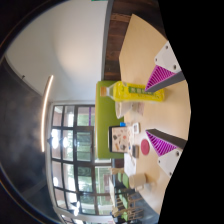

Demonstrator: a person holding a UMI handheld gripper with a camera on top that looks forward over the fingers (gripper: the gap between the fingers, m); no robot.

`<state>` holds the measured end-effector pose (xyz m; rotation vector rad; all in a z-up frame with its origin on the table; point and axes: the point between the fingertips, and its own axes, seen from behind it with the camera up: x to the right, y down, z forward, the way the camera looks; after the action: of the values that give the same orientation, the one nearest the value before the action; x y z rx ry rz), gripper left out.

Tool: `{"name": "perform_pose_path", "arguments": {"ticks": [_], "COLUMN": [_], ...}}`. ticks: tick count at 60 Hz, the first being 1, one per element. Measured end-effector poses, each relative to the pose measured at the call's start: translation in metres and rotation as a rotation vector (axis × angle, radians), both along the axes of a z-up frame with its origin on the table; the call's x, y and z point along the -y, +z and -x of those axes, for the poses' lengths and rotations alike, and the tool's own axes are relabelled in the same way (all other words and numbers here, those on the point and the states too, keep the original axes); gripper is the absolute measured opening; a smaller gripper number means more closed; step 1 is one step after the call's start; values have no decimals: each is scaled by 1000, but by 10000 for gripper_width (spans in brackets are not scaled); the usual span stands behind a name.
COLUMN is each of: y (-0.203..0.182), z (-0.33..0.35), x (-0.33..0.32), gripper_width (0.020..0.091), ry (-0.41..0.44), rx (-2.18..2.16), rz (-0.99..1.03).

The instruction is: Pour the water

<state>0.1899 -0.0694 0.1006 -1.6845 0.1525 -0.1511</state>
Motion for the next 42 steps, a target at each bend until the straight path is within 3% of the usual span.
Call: {"name": "perform_pose_path", "arguments": {"ticks": [6, 20, 21, 25, 27, 28, 30, 31, 33, 34, 42], "y": [-5, -3, -3, -10, -5, -3, -6, 0, -4, -1, -4], "z": [-41, -83, -84, -85, -85, -83, -82, -80, -80, -79, -57], "x": [-34, -111, -117, -131, -129, -131, -133, -135, -132, -132, -147], "gripper_width": [811, 808, 839, 387, 403, 352, 353, 310, 310, 275, 272], "ry": [-58, -93, -92, -91, -89, -85, -82, -82, -93, -91, -83], "rx": [16, 57, 58, 62, 74, 89, 132, 139, 144, 152, 208], "rz": [2, -31, -34, -16, -45, -59, -52, -72, -49, -53, -16]}}
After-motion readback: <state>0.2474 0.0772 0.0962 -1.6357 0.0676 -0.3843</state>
